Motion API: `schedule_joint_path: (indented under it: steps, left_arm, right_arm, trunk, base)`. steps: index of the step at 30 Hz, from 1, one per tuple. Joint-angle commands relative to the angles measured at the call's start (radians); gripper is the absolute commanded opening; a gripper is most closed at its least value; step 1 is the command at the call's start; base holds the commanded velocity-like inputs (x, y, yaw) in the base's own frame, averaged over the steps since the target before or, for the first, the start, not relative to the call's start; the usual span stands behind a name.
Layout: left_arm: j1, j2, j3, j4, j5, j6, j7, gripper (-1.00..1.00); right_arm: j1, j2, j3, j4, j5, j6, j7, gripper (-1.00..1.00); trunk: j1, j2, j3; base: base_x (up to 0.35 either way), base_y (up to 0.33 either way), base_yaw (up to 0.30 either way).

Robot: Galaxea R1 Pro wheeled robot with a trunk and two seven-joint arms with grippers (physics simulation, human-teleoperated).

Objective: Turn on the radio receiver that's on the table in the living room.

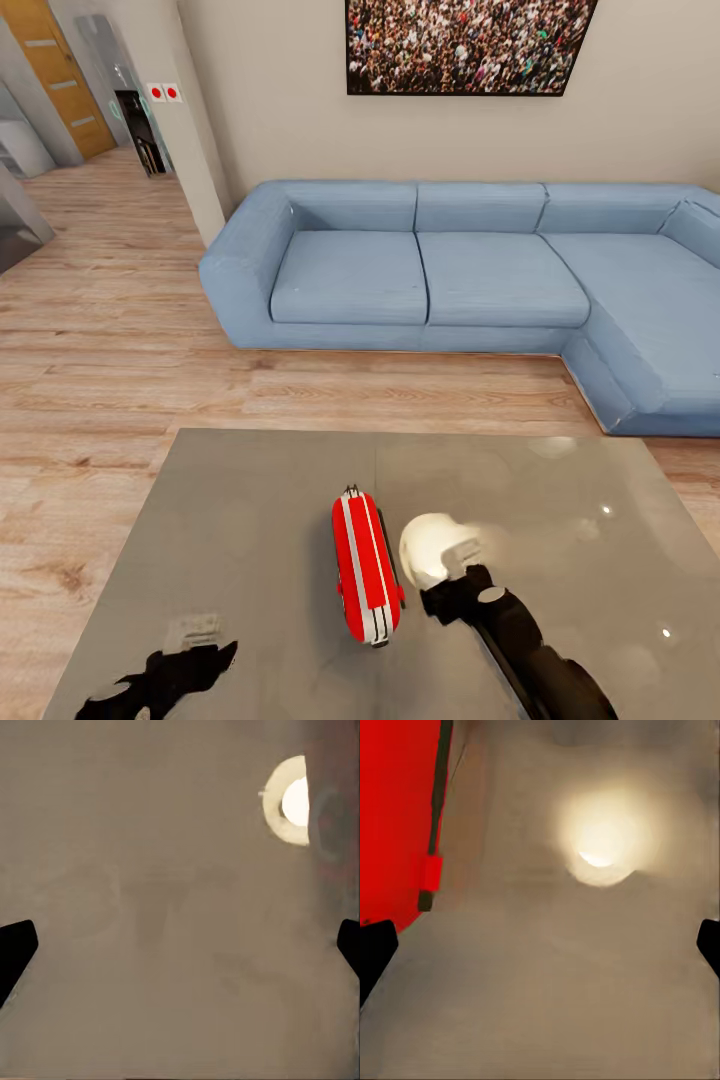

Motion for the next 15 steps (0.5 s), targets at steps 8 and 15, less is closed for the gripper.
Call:
schedule_joint_path:
  steps: [8,15]
  left_arm:
    - [-0.103,0.016,-0.005,-0.058,-0.034,0.155,0.004,1.0]
    - [-0.109,0.014,-0.01,-0.047,-0.143,0.12,0.003,1.0]
  right_arm:
    - [-0.133,0.02,-0.007,-0.086,-0.002,0.145,-0.001,1.0]
    - [-0.139,0.025,-0.006,-0.167,-0.001,0.206,-0.005,1.0]
  trunk:
    - [0.0,0.0,0.0]
    - [0.0,0.0,0.0]
  base:
    - [0.0,0.0,0.0]
    - [0.0,0.0,0.0]
